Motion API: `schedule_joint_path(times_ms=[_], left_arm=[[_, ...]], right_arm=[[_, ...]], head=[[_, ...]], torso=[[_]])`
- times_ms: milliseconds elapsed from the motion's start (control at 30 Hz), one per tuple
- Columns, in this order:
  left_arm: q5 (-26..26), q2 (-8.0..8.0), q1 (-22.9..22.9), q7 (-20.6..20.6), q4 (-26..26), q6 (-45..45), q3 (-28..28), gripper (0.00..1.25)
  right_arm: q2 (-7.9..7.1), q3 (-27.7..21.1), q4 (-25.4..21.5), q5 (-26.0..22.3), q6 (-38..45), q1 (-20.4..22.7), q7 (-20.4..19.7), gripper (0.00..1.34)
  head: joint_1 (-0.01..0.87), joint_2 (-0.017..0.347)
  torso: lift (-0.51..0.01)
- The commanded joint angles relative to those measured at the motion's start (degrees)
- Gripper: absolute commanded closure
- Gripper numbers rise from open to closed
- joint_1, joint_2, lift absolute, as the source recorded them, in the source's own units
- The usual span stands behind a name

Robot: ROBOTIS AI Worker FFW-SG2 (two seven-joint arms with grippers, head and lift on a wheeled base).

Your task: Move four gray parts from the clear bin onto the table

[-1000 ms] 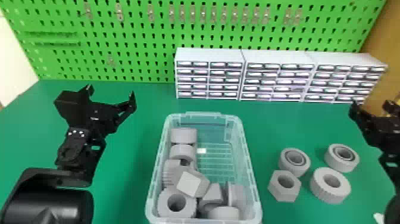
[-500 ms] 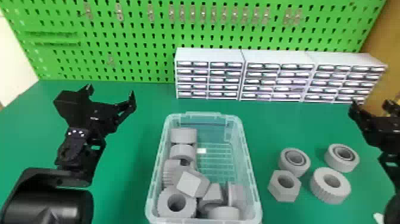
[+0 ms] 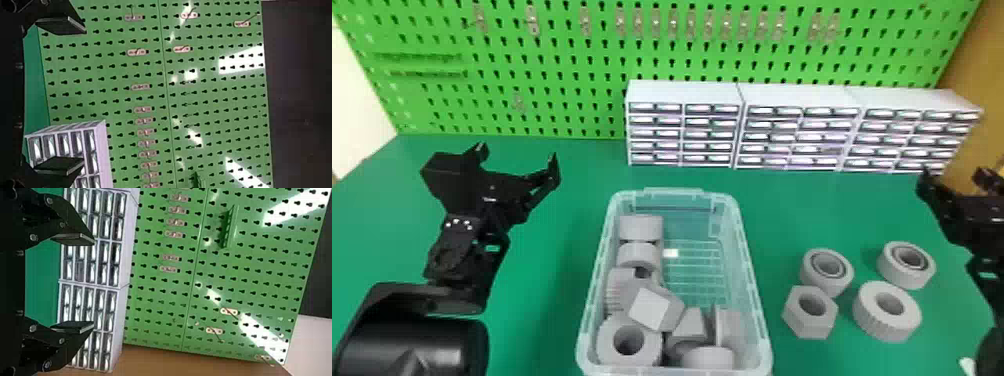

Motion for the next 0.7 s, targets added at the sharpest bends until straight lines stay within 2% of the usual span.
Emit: schedule_joint_path(times_ms=[0, 667], left_arm=[[0.08, 0.0, 0.04, 0.0, 0.0, 0.0, 0.0, 0.11], [-0.98, 0.0, -0.4, 0.0, 0.0, 0.0, -0.26, 0.11]], right_arm=[[0.0, 0.05, 0.0, 0.0, 0.0, 0.0, 0.0, 0.51], [0.18, -0.3, 0.0, -0.09, 0.0, 0.79, 0.0, 0.51]], head=[[0.678, 0.034], [0.678, 0.034]], torso=[[-0.05], [-0.05]])
